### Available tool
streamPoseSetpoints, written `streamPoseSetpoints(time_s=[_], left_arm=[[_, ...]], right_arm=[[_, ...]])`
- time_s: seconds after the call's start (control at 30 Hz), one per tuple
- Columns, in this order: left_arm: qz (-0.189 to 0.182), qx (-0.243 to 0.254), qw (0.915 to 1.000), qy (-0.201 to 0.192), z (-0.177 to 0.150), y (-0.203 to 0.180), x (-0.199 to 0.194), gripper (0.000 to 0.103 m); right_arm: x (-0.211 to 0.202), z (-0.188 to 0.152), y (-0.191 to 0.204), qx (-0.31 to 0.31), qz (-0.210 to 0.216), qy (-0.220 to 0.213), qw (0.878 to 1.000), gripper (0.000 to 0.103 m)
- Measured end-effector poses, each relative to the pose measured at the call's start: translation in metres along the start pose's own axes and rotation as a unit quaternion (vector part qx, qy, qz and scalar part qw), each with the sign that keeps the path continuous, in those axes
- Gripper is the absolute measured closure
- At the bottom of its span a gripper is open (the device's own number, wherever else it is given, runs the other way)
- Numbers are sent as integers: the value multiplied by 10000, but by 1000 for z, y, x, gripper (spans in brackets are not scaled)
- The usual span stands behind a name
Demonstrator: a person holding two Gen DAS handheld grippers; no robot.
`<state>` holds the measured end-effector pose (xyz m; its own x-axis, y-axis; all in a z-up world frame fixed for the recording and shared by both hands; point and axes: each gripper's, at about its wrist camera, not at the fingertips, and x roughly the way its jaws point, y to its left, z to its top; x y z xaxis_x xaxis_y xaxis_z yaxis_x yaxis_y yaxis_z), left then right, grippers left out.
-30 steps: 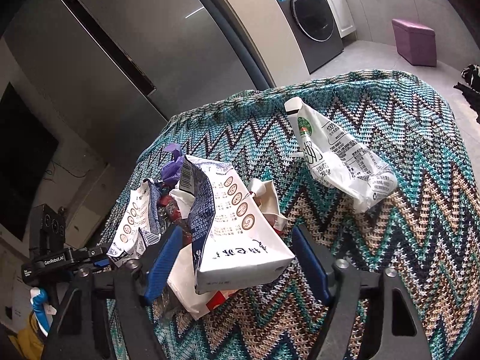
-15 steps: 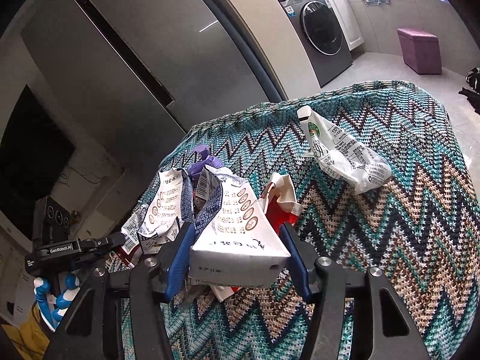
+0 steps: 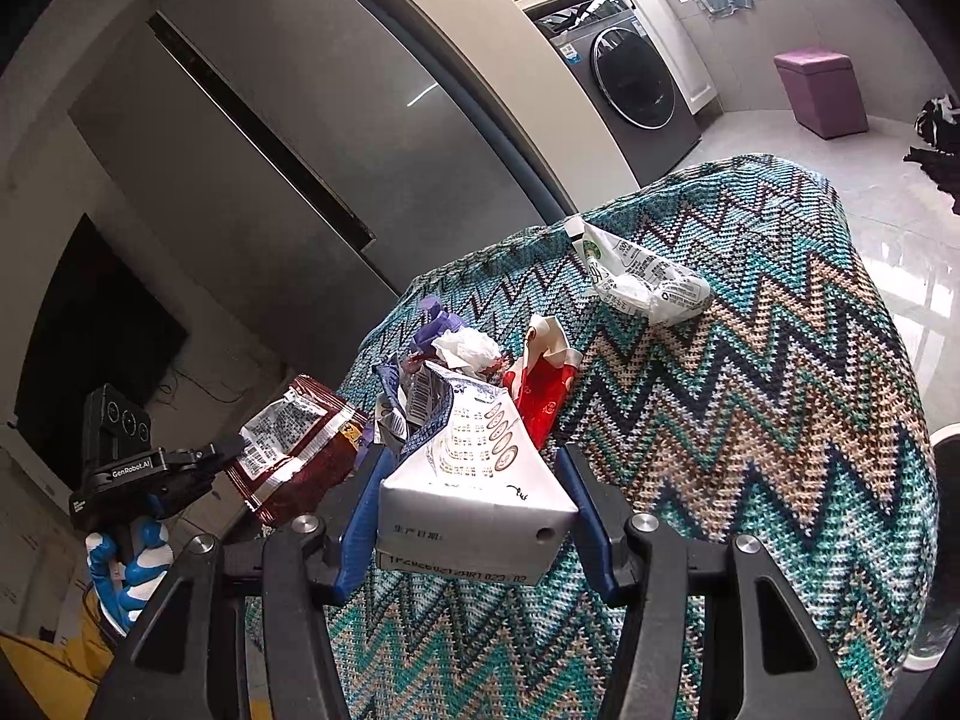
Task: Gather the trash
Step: 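Grasp the white carton with the right tool while the left tool grasps the dark snack bag, then carry the white carton and dark snack bag over the white bin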
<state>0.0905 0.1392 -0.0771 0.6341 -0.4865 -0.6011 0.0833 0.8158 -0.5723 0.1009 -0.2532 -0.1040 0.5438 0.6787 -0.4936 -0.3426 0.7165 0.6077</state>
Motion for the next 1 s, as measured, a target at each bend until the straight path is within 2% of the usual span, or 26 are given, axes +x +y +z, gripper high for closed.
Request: streamPoseSetpoints(time_s=[0.27, 0.57, 1.0], left_arm=[[-252, 323, 9992, -3, 3, -35, -1, 98], [-441, 637, 9967, 253, -2, -72, 21, 98], [-905, 1320, 9841, 773, -13, -149, 76, 98]], right_arm=[[-30, -9, -7, 179, 161, -297, 9993, 51], [-56, -17, -24, 379, 45, -463, 9982, 51], [-93, -17, -47, 770, -34, -733, 9943, 52]])
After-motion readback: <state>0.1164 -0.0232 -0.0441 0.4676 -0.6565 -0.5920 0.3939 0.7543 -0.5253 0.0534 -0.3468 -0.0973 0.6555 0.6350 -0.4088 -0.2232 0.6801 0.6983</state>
